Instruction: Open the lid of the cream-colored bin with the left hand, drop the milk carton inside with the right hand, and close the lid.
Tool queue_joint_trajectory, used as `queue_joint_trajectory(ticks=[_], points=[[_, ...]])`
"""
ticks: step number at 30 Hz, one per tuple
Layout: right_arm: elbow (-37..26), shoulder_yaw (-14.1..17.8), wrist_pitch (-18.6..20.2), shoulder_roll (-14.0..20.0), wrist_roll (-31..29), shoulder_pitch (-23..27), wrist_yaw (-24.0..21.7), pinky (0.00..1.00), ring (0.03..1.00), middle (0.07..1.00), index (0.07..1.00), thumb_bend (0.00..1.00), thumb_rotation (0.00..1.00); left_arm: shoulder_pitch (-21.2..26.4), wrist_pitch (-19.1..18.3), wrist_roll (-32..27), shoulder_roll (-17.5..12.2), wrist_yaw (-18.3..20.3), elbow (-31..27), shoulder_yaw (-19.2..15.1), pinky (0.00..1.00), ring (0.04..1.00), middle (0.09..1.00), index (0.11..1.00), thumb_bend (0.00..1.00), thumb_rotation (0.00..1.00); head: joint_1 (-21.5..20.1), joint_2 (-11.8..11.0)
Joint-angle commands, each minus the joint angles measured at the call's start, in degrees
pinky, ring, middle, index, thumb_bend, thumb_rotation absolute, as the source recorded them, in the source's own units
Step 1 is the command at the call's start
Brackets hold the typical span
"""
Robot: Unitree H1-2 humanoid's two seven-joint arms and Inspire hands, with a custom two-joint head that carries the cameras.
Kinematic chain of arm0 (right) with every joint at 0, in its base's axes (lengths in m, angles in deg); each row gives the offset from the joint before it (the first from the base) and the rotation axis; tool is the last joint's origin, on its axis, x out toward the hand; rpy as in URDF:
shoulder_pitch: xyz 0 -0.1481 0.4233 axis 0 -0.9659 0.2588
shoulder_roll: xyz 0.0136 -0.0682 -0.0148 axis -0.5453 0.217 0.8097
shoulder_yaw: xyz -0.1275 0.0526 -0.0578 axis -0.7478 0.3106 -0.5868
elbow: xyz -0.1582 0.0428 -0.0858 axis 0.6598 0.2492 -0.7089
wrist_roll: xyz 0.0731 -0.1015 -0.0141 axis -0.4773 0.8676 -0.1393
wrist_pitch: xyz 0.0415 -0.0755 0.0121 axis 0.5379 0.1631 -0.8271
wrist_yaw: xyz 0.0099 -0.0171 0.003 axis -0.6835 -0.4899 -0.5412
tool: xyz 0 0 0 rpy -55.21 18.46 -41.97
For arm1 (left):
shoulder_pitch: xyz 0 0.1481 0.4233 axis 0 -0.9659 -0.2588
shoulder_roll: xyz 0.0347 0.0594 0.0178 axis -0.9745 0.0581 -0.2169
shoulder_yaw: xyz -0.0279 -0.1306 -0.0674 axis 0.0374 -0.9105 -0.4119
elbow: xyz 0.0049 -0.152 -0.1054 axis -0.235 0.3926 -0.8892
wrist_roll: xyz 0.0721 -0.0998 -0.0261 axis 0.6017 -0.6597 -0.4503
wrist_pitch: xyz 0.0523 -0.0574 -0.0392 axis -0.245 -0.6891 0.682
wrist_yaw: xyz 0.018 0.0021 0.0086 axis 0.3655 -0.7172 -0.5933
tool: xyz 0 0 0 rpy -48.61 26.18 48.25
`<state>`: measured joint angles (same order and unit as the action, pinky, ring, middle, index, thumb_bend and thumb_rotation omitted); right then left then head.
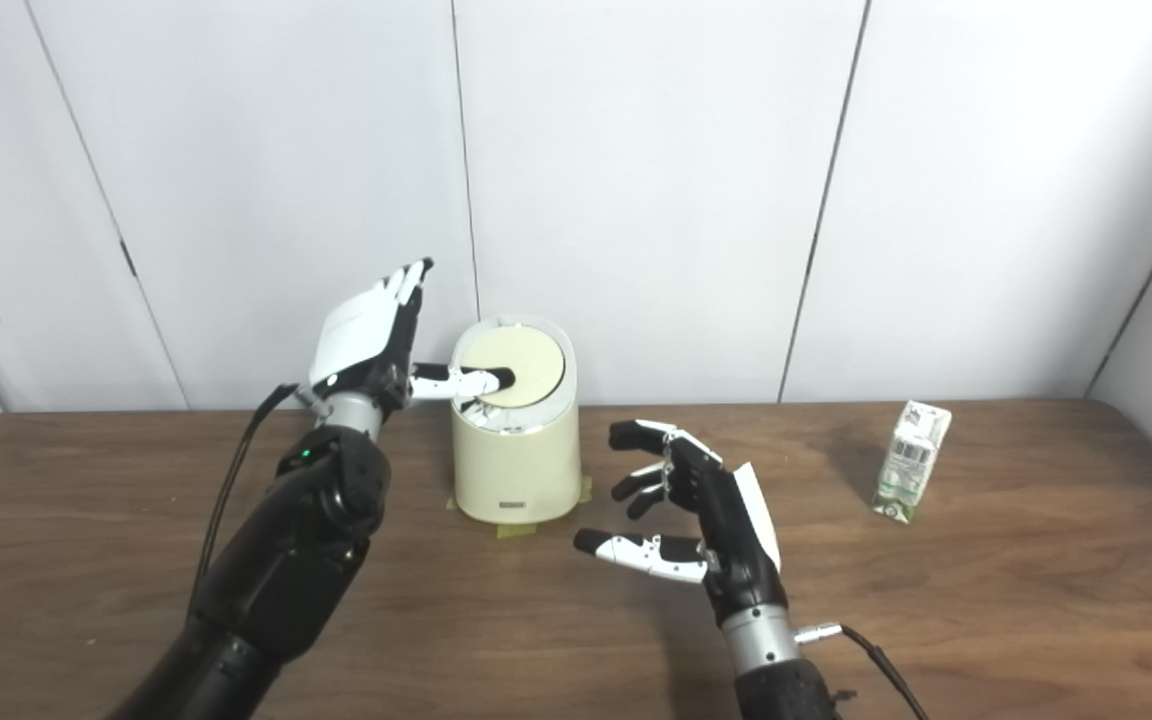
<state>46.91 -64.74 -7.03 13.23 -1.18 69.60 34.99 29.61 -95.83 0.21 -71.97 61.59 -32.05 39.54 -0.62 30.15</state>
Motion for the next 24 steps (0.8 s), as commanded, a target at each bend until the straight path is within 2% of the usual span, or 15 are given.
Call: queue_joint_trajectory(ticks=[1,2,3,7,11,14,16,20,24], points=[[-1.2,0.1,-1.5,-0.1,-0.1,1.7,0.3,0.39,0.518,0.713,0.687,0.59,0.01,2.2,1.4,-6.3,0.6,0.5,-4.0,-4.7,0.92,1.000,1.000,1.000,1.00,0.28,0.0,0.0],[-1.2,0.1,-1.4,-0.1,-0.2,1.7,0.2,0.40,0.522,0.713,0.686,0.60,0.01,2.0,1.4,-8.3,1.0,0.8,-4.8,-6.1,0.84,0.974,1.000,1.000,1.00,0.28,0.0,0.0],[-1.3,0.1,-1.2,-0.1,-0.2,1.6,0.2,0.40,0.523,0.713,0.686,0.60,0.00,1.2,2.4,-10.8,1.4,1.1,-6.2,-7.8,0.82,0.964,1.000,1.000,1.00,0.28,0.1,-0.1],[-1.3,0.1,-1.0,0.1,0.1,1.5,0.2,0.42,0.535,0.715,0.685,0.60,0.01,-3.0,5.5,-16.8,1.2,2.9,-11.4,-10.4,0.92,0.998,1.000,1.000,0.95,0.26,0.0,0.1],[-1.4,0.4,-0.8,0.3,-0.2,1.5,0.0,0.42,0.539,0.712,0.684,0.60,0.01,-7.8,4.6,-23.3,1.0,5.5,-17.1,-13.0,0.94,1.000,1.000,1.000,0.93,0.24,0.0,0.2],[-1.2,0.5,-0.9,0.4,-0.5,1.6,-0.1,0.43,0.539,0.707,0.687,0.60,0.02,-12.3,4.0,-25.3,-0.2,6.3,-21.2,-14.3,0.90,0.992,1.000,1.000,0.92,0.23,0.1,0.3],[-0.9,0.7,-1.1,0.6,-1.0,1.6,-0.3,0.44,0.542,0.706,0.689,0.60,0.01,-15.3,4.6,-26.7,-0.8,6.7,-22.8,-15.1,0.86,0.958,0.990,0.992,0.92,0.19,0.1,0.3],[-1.0,0.7,-1.0,0.9,-1.0,1.5,-0.4,0.42,0.535,0.707,0.693,0.60,0.01,-20.9,7.4,-29.0,-1.9,7.5,-25.1,-15.7,0.80,0.850,0.910,0.952,0.91,0.16,0.0,0.4],[-1.1,0.8,-0.9,1.5,-0.8,1.5,-0.5,0.41,0.527,0.706,0.695,0.59,0.03,-26.5,12.8,-31.6,-2.2,8.1,-26.0,-16.0,0.73,0.769,0.844,0.891,0.86,0.13,0.3,0.4]])
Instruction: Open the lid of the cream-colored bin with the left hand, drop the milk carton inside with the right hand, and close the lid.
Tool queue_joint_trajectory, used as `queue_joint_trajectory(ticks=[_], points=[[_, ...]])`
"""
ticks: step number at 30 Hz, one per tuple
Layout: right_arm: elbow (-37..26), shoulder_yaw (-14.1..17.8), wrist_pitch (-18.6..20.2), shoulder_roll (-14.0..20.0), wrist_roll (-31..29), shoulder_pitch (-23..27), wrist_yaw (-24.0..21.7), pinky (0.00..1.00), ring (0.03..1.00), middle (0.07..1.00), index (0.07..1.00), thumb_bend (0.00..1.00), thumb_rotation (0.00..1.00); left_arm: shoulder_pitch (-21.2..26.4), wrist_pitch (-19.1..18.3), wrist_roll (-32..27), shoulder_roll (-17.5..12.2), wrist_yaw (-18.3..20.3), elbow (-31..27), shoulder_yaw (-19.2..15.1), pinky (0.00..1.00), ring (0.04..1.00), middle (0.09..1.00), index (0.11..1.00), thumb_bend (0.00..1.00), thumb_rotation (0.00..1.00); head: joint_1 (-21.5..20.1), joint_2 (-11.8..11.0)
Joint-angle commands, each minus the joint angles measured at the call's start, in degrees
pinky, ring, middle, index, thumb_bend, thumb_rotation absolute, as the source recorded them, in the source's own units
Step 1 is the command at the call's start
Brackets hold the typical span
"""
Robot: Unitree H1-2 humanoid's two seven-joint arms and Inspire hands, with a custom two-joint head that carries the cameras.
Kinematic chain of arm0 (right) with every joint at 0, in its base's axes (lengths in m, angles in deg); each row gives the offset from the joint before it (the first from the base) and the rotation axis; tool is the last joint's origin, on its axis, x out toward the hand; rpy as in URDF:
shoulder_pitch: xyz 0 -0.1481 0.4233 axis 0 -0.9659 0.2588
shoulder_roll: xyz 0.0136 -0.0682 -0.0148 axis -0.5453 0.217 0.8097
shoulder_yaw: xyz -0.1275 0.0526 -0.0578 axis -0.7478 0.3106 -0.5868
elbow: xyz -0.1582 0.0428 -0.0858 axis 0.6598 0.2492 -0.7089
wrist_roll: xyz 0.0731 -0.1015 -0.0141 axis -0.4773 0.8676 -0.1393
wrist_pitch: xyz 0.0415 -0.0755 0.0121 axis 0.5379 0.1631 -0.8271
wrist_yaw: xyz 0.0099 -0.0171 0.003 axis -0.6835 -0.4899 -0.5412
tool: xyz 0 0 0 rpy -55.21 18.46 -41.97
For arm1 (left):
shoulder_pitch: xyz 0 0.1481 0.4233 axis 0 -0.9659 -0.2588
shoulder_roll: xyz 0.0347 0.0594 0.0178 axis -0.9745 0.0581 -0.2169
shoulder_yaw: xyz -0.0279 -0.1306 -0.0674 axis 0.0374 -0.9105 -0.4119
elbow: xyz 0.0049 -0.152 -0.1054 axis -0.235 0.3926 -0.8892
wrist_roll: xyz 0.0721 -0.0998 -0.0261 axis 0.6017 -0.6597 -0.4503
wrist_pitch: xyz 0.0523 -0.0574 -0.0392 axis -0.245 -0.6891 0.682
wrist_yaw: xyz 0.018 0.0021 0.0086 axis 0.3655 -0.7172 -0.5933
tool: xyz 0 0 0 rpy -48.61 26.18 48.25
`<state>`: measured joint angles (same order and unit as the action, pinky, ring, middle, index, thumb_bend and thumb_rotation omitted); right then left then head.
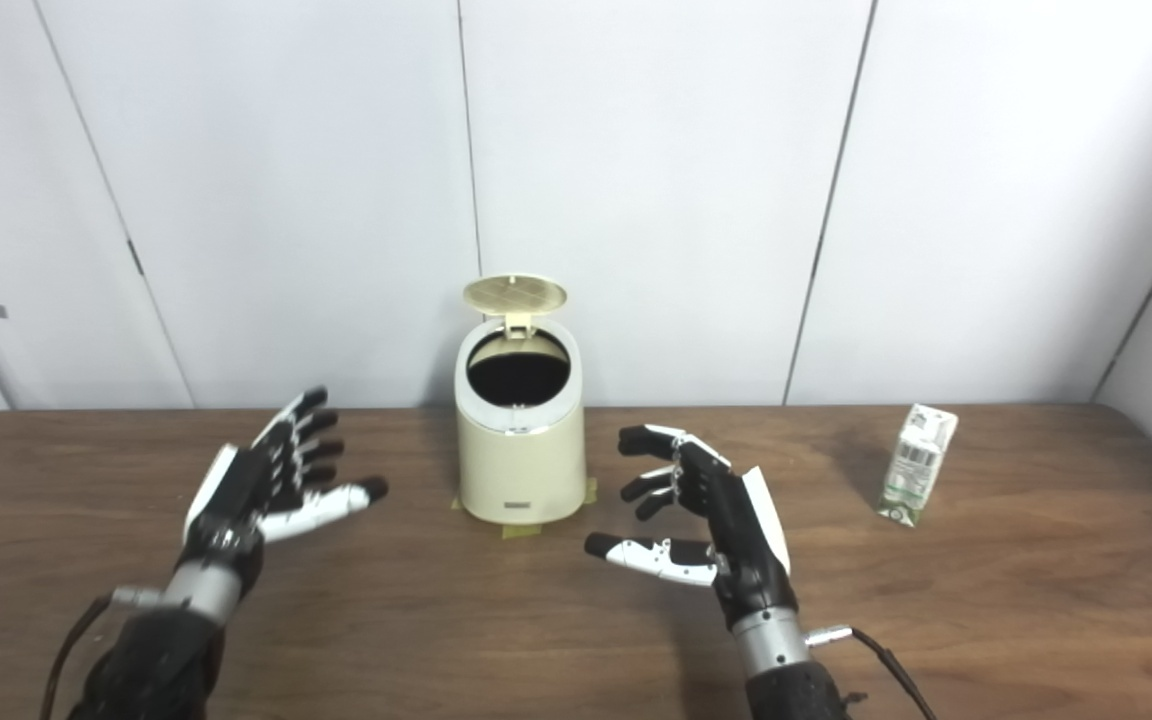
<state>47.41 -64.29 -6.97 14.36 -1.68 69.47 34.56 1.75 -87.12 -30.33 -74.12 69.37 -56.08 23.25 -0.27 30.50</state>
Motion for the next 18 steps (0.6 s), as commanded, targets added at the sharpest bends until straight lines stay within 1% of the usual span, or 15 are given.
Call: queue_joint_trajectory(ticks=[1,2,4,5,7,9,10,13,14,15,17,18], points=[[-1.6,0.3,-1.1,0.5,-0.2,1.5,-0.1,0.41,0.525,0.704,0.695,0.59,0.03,0.0,6.2,-1.3,-0.1,0.3,-1.7,0.3,0.71,0.750,0.829,0.877,0.85,0.13,0.7,0.0],[-1.6,0.4,-1.2,0.7,-0.4,1.4,-0.2,0.41,0.525,0.706,0.697,0.59,0.04,-1.1,8.0,-1.6,0.0,0.4,-1.5,0.4,0.68,0.722,0.808,0.859,0.84,0.13,0.9,0.0],[-1.7,0.4,-1.4,0.7,0.0,1.2,0.2,0.41,0.534,0.702,0.697,0.59,0.05,-3.2,11.6,-2.3,0.3,0.6,-0.8,0.4,0.65,0.700,0.795,0.853,0.83,0.14,1.0,-0.1],[-1.8,0.4,-1.3,0.7,0.3,1.1,0.4,0.41,0.553,0.701,0.695,0.60,0.06,-4.1,13.4,-2.3,0.6,0.5,-0.4,0.5,0.69,0.700,0.789,0.853,0.81,0.12,0.9,-0.2],[-2.2,0.4,-1.1,0.7,0.5,0.9,0.6,0.43,0.580,0.712,0.697,0.61,0.08,-5.4,16.5,-1.7,0.9,-0.1,0.4,0.8,0.68,0.700,0.782,0.845,0.79,0.10,0.8,-0.3],[-2.6,0.6,-0.8,0.8,0.4,0.8,0.5,0.44,0.607,0.725,0.702,0.62,0.09,-6.1,18.8,-1.3,1.2,-0.4,1.3,1.1,0.67,0.701,0.778,0.836,0.78,0.09,0.5,-0.4],[-2.7,0.6,-0.7,0.9,0.3,0.8,0.4,0.46,0.619,0.730,0.707,0.64,0.10,-6.3,19.4,-1.3,1.2,-0.4,1.6,1.2,0.67,0.704,0.778,0.833,0.77,0.08,0.4,-0.5],[-3.8,1.0,0.5,1.4,-0.4,0.8,-0.2,0.51,0.676,0.773,0.746,0.69,0.11,-6.7,20.2,-2.2,0.6,0.7,2.5,1.4,0.66,0.714,0.785,0.831,0.77,0.08,-1.6,-1.1],[-4.1,1.4,0.7,2.2,-1.0,1.2,-0.7,0.52,0.685,0.781,0.754,0.71,0.11,-6.8,20.6,-2.2,0.3,0.7,2.7,1.3,0.67,0.717,0.786,0.831,0.78,0.08,-3.5,-1.5],[-4.4,1.8,1.1,3.0,-1.5,1.6,-1.2,0.53,0.689,0.793,0.771,0.75,0.15,-6.9,20.8,-2.2,0.0,0.7,2.8,1.0,0.68,0.725,0.788,0.830,0.77,0.09,-4.5,-1.7],[-4.6,2.7,1.6,4.3,-2.7,2.3,-2.1,0.53,0.680,0.800,0.789,0.78,0.16,-7.1,21.2,-2.7,-0.5,0.8,2.9,0.5,0.71,0.743,0.796,0.832,0.77,0.09,-5.7,-1.9],[-4.4,3.3,1.9,5.3,-4.0,2.7,-2.8,0.53,0.677,0.802,0.794,0.79,0.16,-7.2,21.2,-3.2,-0.9,1.1,2.9,0.2,0.72,0.749,0.799,0.833,0.76,0.09,-7.2,-2.2]])
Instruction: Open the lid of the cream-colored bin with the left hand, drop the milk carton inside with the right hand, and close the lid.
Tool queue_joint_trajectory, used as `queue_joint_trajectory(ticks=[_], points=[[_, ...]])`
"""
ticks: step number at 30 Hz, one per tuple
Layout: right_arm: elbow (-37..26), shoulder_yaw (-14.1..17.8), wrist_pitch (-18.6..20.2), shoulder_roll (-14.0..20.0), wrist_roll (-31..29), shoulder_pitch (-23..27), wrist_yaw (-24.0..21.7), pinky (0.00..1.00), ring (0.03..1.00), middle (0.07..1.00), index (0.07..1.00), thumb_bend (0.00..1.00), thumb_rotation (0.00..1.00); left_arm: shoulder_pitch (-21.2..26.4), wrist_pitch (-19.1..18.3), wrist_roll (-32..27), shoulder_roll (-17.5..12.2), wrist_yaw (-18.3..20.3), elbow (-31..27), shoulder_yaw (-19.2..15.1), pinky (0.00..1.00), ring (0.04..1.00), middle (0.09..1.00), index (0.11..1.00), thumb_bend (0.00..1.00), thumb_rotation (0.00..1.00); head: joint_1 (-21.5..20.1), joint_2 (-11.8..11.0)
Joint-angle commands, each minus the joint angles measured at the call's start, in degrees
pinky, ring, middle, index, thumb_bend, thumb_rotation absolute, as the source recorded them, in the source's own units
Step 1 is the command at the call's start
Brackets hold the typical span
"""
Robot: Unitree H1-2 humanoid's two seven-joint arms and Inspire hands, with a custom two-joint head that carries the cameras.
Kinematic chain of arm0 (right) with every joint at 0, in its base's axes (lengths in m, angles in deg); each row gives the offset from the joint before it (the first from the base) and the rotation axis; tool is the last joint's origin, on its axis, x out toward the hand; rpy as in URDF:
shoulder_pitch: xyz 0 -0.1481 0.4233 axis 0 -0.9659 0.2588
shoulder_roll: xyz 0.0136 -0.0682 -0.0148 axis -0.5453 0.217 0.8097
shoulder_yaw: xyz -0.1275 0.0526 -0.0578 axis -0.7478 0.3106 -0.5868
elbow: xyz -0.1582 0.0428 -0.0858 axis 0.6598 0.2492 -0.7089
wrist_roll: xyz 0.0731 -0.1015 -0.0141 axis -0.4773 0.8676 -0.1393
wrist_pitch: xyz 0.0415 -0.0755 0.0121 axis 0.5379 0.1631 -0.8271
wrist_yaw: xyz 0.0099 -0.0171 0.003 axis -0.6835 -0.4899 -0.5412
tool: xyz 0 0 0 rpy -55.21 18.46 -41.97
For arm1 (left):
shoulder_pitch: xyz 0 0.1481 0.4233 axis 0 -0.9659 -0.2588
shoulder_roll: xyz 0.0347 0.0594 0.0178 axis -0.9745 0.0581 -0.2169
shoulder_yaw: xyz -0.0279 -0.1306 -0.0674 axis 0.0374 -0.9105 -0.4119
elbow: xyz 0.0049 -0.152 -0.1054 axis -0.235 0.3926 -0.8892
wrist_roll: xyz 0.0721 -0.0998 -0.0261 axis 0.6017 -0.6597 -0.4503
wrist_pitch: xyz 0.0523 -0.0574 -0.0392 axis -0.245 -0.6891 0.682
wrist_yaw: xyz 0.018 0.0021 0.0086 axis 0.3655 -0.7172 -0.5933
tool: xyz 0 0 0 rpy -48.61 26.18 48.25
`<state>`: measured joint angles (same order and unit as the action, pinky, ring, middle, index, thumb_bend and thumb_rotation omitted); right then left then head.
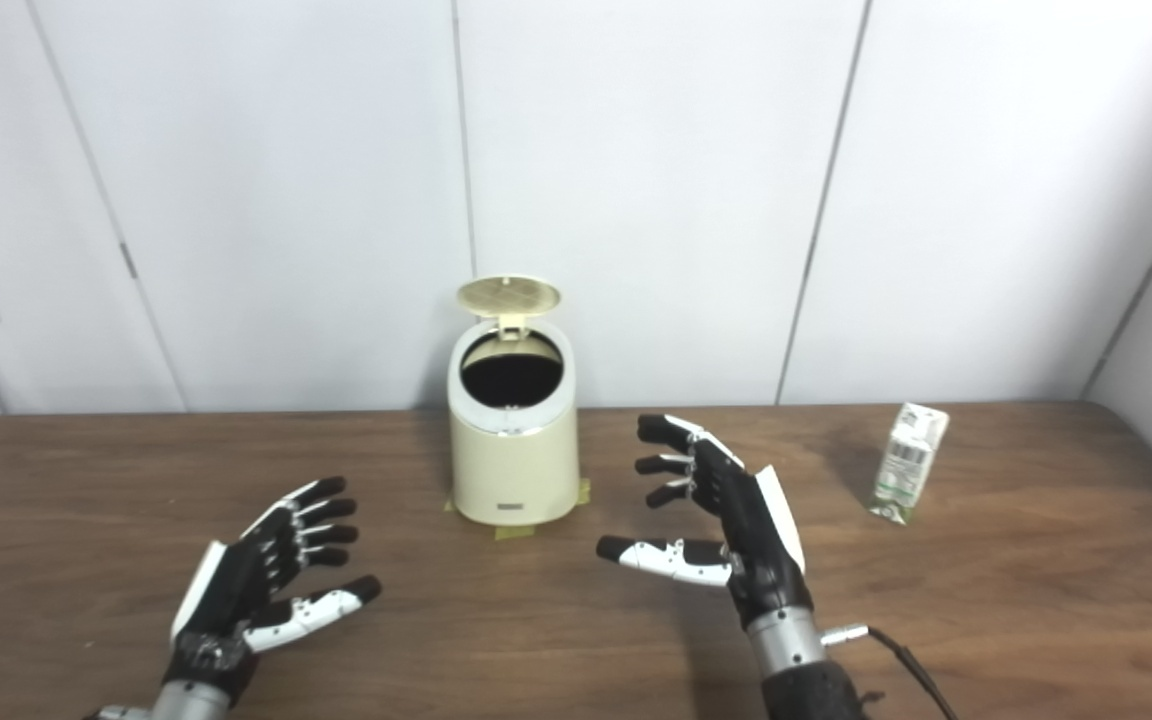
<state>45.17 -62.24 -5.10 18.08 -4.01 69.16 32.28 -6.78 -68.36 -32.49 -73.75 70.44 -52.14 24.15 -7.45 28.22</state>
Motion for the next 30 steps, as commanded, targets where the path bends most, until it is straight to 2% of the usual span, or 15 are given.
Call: queue_joint_trajectory(ticks=[1,4,8,11,13,16,20,22,26,30], points=[[-1.7,2.1,0.3,2.6,-3.1,3.5,-1.3,0.53,0.689,0.812,0.801,0.82,0.18,1.3,2.3,-1.5,-1.6,0.3,-1.1,-0.9,0.73,0.756,0.805,0.833,0.75,0.08,-0.8,-0.1],[-1.1,3.5,1.2,4.8,-4.2,4.7,-2.2,0.54,0.713,0.817,0.808,0.85,0.21,1.4,2.7,-2.7,-2.7,1.1,-0.4,-1.6,0.72,0.760,0.813,0.829,0.74,0.05,-5.2,-1.1],[-3.9,4.8,3.8,8.3,1.1,6.1,-0.4,0.57,0.678,0.784,0.798,0.85,0.21,1.7,4.6,-3.7,-4.1,1.6,1.6,-2.3,0.72,0.767,0.816,0.834,0.72,0.01,-10.3,-2.2],[-9.4,6.8,10.6,9.3,3.3,7.1,0.6,0.57,0.687,0.772,0.782,0.81,0.12,1.9,5.7,-4.8,-4.9,2.3,2.4,-2.8,0.74,0.785,0.828,0.838,0.70,0.00,-13.2,-2.8],[-11.1,7.5,12.8,9.7,4.4,7.5,1.0,0.55,0.680,0.770,0.763,0.79,0.06,2.0,6.2,-5.3,-5.2,2.6,2.8,-3.0,0.75,0.788,0.833,0.840,0.70,0.00,-14.5,-3.1],[-9.7,8.7,12.0,12.5,6.4,8.6,1.6,0.55,0.684,0.773,0.771,0.75,0.05,2.4,7.0,-6.3,-5.8,3.2,3.9,-3.4,0.74,0.787,0.835,0.844,0.69,0.00,-16.6,-3.5],[-4.1,10.5,9.8,17.1,8.7,10.9,3.3,0.62,0.728,0.776,0.773,0.77,0.15,2.5,6.6,-5.7,-6.3,3.2,4.5,-3.4,0.74,0.794,0.839,0.844,0.66,0.01,-17.5,-3.6],[-2.1,10.9,9.3,19.4,9.5,11.7,3.5,0.65,0.756,0.792,0.793,0.77,0.16,2.3,5.7,-6.6,-6.2,3.5,4.2,-3.5,0.75,0.804,0.846,0.846,0.66,0.00,-17.6,-3.5],[2.1,11.3,7.5,22.9,8.2,12.8,2.6,0.69,0.784,0.829,0.816,0.82,0.22,2.2,5.2,-7.5,-6.1,4.0,4.2,-3.7,0.75,0.807,0.848,0.848,0.65,0.00,-17.8,-3.5],[7.3,11.9,6.0,25.0,4.6,14.0,0.8,0.73,0.830,0.866,0.844,0.85,0.20,2.1,5.0,-7.6,-6.0,4.2,4.0,-3.7,0.75,0.810,0.854,0.850,0.65,0.00,-17.8,-3.6]])
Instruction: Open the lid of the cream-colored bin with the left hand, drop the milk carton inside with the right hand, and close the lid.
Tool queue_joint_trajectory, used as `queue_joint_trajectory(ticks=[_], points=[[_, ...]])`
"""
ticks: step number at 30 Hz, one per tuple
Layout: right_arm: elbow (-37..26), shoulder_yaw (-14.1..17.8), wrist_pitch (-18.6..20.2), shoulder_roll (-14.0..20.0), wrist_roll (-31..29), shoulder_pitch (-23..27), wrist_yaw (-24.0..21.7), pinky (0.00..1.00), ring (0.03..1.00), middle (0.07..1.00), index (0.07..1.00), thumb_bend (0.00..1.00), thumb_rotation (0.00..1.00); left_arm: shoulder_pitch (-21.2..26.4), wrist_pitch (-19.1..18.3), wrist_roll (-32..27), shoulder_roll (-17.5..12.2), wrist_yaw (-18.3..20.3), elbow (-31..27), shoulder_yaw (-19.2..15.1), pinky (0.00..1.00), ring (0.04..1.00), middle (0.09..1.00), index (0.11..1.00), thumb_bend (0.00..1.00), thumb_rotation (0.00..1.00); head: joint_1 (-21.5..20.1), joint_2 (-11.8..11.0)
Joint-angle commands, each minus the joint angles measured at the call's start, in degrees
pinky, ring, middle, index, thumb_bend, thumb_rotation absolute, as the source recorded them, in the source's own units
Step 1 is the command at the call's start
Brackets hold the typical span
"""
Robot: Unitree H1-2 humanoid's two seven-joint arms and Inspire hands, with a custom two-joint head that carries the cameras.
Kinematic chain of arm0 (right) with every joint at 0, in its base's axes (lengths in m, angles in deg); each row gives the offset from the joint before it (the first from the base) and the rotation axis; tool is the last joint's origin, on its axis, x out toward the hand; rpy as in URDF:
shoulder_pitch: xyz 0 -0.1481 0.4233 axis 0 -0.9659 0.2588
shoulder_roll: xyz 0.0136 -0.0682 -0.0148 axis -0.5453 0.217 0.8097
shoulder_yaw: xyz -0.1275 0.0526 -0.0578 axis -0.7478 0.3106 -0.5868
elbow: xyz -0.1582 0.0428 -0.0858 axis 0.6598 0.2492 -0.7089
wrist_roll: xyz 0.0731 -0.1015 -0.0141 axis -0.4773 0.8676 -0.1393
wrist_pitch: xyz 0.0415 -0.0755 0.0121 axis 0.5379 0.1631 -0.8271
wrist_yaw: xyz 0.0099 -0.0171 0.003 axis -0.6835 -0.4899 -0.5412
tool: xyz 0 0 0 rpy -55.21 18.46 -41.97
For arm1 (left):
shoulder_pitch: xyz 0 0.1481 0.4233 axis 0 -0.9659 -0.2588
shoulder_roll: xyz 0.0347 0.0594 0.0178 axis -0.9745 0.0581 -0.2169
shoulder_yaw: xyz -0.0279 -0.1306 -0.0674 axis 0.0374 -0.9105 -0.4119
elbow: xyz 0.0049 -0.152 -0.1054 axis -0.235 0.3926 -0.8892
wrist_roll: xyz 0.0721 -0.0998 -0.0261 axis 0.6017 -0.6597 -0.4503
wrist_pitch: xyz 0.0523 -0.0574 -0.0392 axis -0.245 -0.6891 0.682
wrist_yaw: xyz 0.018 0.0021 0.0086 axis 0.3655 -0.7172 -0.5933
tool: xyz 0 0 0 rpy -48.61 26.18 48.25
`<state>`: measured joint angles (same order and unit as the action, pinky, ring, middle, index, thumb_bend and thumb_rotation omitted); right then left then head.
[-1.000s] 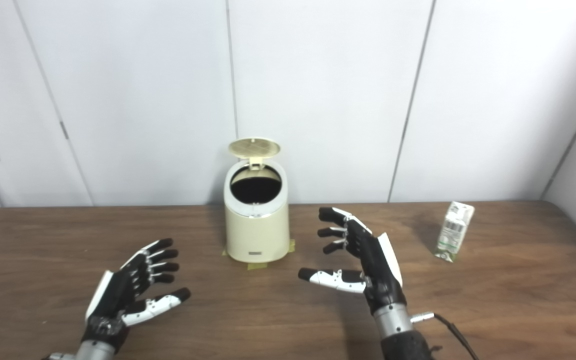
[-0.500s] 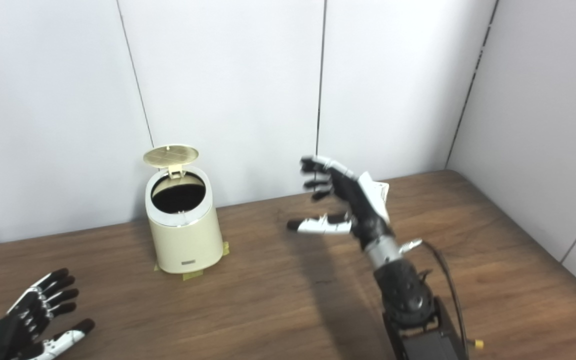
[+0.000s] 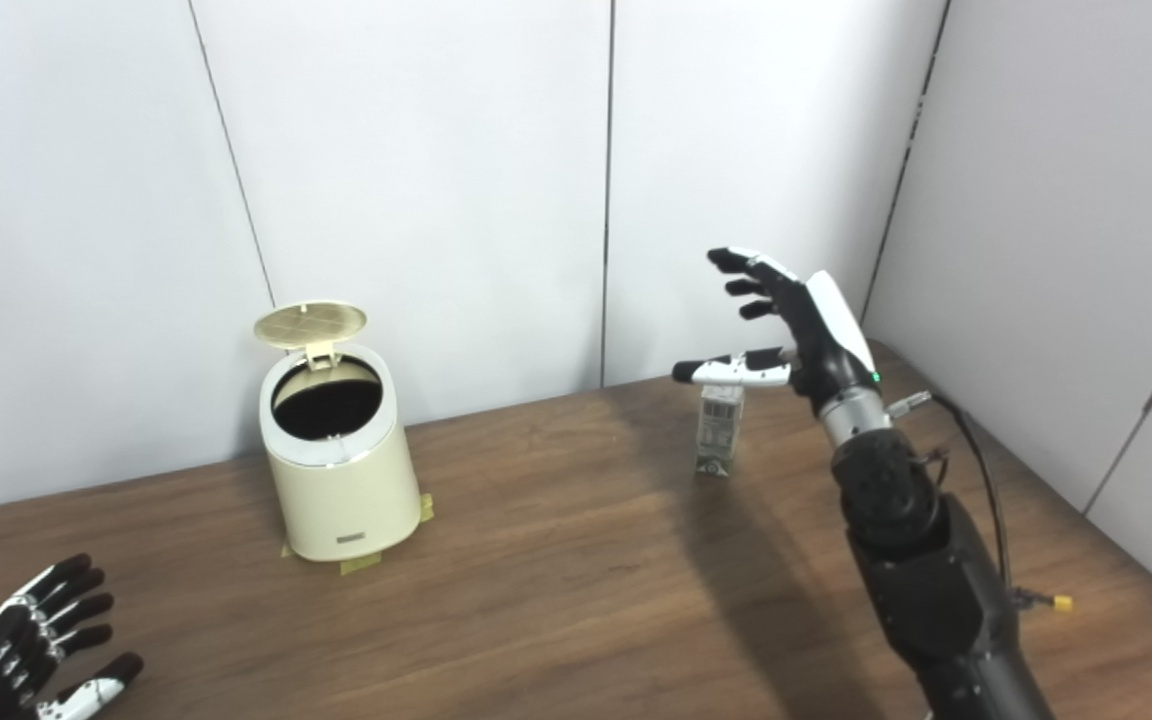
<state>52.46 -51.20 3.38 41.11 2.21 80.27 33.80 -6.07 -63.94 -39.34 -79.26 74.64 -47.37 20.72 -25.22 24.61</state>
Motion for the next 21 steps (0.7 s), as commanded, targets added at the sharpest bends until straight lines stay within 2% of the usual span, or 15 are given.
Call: queue_joint_trajectory(ticks=[1,4,7,9,11,13,15,17,21], points=[[0.9,0.7,-2.2,2.6,-2.5,3.0,-1.7,0.75,0.844,0.878,0.855,0.84,0.19,1.3,0.4,-0.7,-0.5,0.0,-0.9,-0.2,0.76,0.814,0.857,0.851,0.65,0.00,0.0,0.0],[2.4,-0.1,0.2,4.4,-4.1,3.1,-5.4,0.82,0.904,0.935,0.918,0.89,0.26,1.2,-0.4,0.1,-0.7,-0.3,-1.5,-0.1,0.76,0.808,0.853,0.850,0.63,0.00,0.1,0.6],[3.9,-0.4,2.4,5.0,-6.1,2.7,-8.7,0.96,0.981,0.989,0.974,0.92,0.25,1.0,-1.3,1.0,-1.0,-0.4,-2.1,0.1,0.75,0.797,0.850,0.846,0.64,0.03,0.2,0.7],[5.0,-0.6,2.6,5.0,-6.4,2.2,-9.2,0.97,0.989,0.998,0.991,0.90,0.19,1.0,-1.6,1.1,-1.1,-0.3,-2.3,0.2,0.74,0.793,0.851,0.844,0.64,0.03,0.2,0.7],[6.3,-0.7,1.6,4.9,-6.4,2.0,-9.0,0.94,0.969,0.987,0.980,0.89,0.14,1.0,-1.8,1.1,-1.1,-0.2,-2.4,0.2,0.73,0.791,0.851,0.841,0.64,0.04,0.3,0.8],[8.9,-0.8,-1.3,4.5,-5.7,2.1,-7.6,0.92,0.944,0.963,0.961,0.88,0.10,1.1,-1.9,1.4,-1.2,-0.3,-2.5,0.3,0.73,0.786,0.849,0.839,0.64,0.05,0.3,0.8],[12.8,-1.1,-5.9,4.0,-4.6,2.2,-5.3,0.90,0.925,0.940,0.947,0.88,0.09,1.1,-1.7,1.7,-1.3,-0.2,-2.6,0.5,0.73,0.785,0.848,0.838,0.64,0.05,0.3,0.8],[15.8,-1.1,-9.4,3.3,-5.1,2.3,-4.3,0.86,0.901,0.912,0.929,0.89,0.13,1.0,-1.7,1.9,-1.4,-0.2,-2.7,0.6,0.72,0.783,0.846,0.837,0.64,0.02,0.4,0.9],[19.1,-1.1,-11.8,1.7,-5.9,2.5,-3.0,0.86,0.913,0.922,0.928,0.89,0.19,1.1,-1.4,2.6,-1.4,-0.3,-2.6,0.6,0.71,0.772,0.835,0.831,0.64,0.00,0.3,1.1]])
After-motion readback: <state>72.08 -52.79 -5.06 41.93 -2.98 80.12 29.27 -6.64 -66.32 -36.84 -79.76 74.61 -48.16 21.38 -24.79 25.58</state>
